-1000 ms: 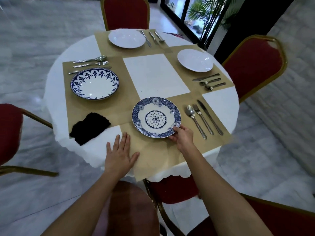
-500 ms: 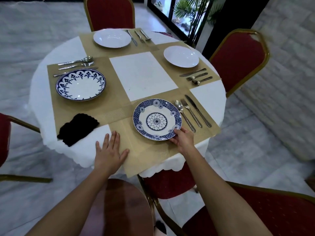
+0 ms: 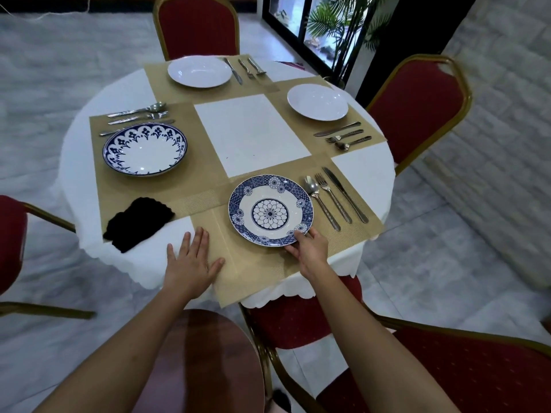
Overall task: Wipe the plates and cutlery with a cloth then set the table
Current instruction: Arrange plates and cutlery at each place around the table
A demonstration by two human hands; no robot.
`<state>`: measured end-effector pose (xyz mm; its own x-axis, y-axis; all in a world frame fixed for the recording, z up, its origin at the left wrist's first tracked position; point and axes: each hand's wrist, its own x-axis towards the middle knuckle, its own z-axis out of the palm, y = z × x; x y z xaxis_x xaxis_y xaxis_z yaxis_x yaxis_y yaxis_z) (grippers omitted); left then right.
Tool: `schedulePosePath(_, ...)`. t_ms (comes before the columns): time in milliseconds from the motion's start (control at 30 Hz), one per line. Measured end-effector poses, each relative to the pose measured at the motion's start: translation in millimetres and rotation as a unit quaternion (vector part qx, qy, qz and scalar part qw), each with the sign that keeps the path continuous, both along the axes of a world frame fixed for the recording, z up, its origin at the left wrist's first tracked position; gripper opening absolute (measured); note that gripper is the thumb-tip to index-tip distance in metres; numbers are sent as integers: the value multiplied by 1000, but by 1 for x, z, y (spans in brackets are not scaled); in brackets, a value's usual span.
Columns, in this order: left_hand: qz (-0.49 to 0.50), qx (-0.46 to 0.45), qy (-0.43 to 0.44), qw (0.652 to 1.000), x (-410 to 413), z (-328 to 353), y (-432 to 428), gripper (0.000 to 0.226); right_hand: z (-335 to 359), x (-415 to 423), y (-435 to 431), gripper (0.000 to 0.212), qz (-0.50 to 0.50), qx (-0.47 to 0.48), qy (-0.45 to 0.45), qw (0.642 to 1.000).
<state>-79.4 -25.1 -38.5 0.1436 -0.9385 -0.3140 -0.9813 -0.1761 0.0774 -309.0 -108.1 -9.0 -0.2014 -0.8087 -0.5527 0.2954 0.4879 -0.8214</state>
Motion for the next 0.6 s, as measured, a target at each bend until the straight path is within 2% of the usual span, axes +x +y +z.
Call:
schedulePosePath(200, 4, 2, 7, 1000, 0, 0, 0, 77, -3, 0, 3, 27, 6, -7, 11, 1000)
schedulePosePath(267, 4, 9, 8, 1000, 0, 2, -1, 77, -8, 1, 0, 26, 9, -6, 56, 998)
schedulePosePath(333, 0, 14, 9, 1000, 1, 3, -3, 77, -14, 2, -2, 26, 31, -28, 161, 986)
schedulePosePath(400, -5, 21, 14, 1000, 4, 6, -3, 77, -13, 4, -1, 28, 65, -53, 283, 955)
schedulePosePath(500, -25, 21, 15, 999, 7, 6, -1, 77, -4, 7, 5, 33, 120, -72, 418, 897)
schedulePosePath(600, -57, 19, 10, 998, 14, 8, 0, 76, 0, 16, 16, 35, 161, -59, 512, 842)
